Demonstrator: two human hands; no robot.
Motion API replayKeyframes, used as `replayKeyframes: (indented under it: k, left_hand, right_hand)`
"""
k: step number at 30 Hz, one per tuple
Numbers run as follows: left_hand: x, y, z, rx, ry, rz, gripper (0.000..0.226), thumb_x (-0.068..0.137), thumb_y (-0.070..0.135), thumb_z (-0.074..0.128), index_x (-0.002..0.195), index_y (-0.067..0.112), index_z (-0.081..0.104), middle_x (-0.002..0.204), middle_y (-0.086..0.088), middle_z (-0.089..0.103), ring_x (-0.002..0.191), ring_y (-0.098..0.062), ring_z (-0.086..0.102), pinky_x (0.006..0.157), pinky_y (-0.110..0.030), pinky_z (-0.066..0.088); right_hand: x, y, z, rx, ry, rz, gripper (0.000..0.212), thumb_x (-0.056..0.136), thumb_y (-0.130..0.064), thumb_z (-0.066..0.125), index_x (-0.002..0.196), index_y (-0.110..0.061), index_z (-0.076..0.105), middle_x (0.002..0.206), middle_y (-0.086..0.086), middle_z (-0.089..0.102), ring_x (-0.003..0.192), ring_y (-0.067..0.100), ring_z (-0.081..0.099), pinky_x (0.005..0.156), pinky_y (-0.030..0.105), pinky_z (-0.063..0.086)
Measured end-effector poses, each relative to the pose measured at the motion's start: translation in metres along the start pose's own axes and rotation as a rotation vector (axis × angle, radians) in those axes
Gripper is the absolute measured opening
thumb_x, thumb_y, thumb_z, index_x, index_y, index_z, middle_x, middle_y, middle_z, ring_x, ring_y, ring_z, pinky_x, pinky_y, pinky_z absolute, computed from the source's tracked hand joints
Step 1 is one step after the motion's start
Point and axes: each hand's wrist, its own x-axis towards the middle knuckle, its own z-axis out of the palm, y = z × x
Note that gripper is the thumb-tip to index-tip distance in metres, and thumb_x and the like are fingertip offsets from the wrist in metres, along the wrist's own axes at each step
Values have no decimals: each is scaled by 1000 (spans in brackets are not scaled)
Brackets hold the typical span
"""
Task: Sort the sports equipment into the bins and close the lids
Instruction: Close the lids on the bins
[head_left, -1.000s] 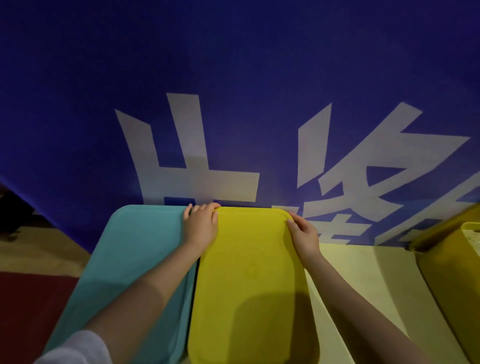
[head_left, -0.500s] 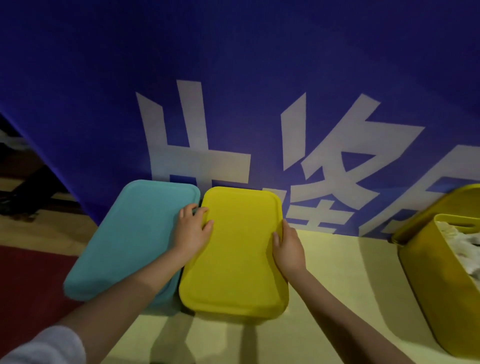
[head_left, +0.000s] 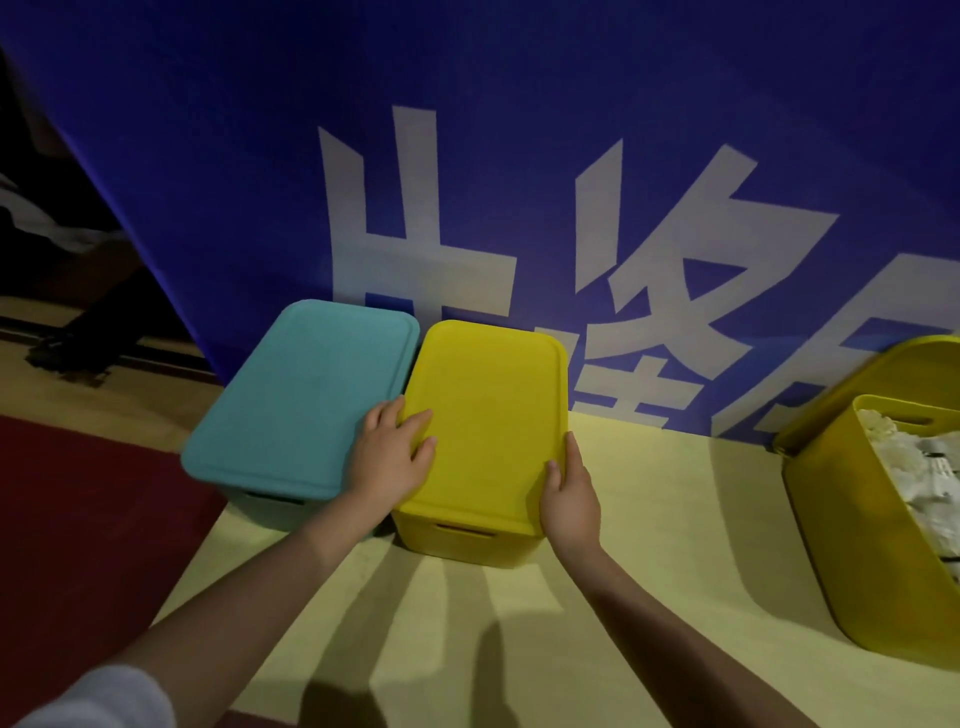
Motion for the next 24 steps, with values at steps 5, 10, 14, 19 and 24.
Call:
replayKeyframes:
  k: [5, 10, 14, 19, 24]
  left_hand:
    - [-3, 0, -3, -10, -1, -13, 46, 96, 47, 42, 139, 32, 47, 154, -2, 29, 141, -22, 20, 102, -42, 40]
    - [-1, -1, -9, 17, -76, 9, 50, 97, 49, 37, 144, 33, 38, 158, -3, 20, 145, -24, 14, 108, -43, 34]
    - [-3, -27, -14, -4, -175, 142, 55, 96, 52, 37, 148, 35, 29, 160, 3, 11, 147, -18, 7, 114, -44, 28]
    - [-9, -32, -10, -82, -95, 156, 54, 93, 50, 46, 143, 30, 40, 157, 2, 22, 145, -17, 15, 110, -44, 34]
    - [-13, -31, -18, -193, -95, 132, 45, 91, 42, 55, 134, 27, 52, 152, 0, 32, 140, -20, 26, 109, -45, 34]
  right_hand:
    - [-2, 0, 9, -6, 83, 30, 50, 102, -33, 30, 151, -25, 22, 142, 7, 47, 124, 29, 49, 97, 40, 43]
    - [-5, -3, 13, 7, 108, 66, 49, 103, -31, 30, 150, -24, 24, 140, 8, 48, 124, 29, 49, 98, 39, 42]
    - [-7, -4, 14, 23, 133, 70, 48, 103, -32, 31, 150, -25, 26, 140, 7, 49, 124, 29, 49, 98, 39, 42]
    - [-8, -2, 16, 46, 170, 100, 47, 102, -34, 32, 148, -26, 30, 141, 4, 49, 126, 27, 48, 99, 38, 42]
    - [-6, 0, 13, 86, 140, 89, 48, 102, -36, 33, 148, -27, 30, 144, 3, 46, 129, 27, 46, 102, 42, 41]
